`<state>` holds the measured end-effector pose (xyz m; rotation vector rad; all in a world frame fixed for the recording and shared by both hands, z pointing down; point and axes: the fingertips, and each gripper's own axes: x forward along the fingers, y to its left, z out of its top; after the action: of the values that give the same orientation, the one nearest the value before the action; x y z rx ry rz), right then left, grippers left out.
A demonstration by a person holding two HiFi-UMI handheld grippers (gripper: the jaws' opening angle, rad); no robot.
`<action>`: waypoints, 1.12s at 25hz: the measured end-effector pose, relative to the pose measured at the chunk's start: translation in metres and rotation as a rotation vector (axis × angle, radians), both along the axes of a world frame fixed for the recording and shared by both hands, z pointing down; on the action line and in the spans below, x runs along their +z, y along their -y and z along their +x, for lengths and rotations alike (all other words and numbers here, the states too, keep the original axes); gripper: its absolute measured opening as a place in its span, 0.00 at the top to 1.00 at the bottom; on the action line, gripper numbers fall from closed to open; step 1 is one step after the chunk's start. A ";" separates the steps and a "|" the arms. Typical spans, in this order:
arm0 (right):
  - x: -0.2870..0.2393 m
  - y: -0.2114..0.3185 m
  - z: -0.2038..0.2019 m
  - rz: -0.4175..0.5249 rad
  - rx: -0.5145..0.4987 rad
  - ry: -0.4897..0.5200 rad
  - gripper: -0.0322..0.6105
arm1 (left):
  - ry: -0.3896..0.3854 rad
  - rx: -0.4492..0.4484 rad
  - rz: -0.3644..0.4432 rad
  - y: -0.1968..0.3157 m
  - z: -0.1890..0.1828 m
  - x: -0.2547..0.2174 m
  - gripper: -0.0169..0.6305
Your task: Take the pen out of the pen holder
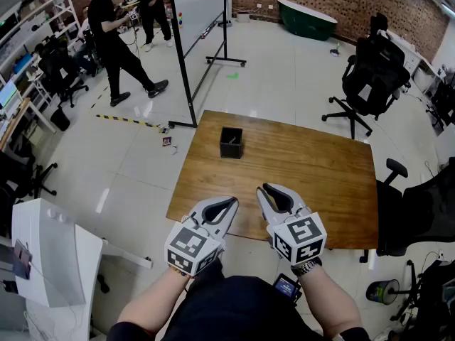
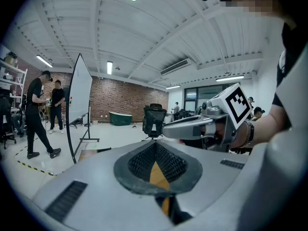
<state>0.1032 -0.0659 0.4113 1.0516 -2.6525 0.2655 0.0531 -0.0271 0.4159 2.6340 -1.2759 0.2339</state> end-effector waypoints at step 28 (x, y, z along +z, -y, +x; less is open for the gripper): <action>0.227 0.345 -0.103 -0.389 0.169 -0.260 0.75 | 0.020 0.080 -0.203 0.282 -0.119 0.122 0.97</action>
<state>0.0005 -0.4113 0.6383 1.0928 -2.1693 0.6070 -0.0656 -0.3093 0.5375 2.5169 -1.0914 0.3819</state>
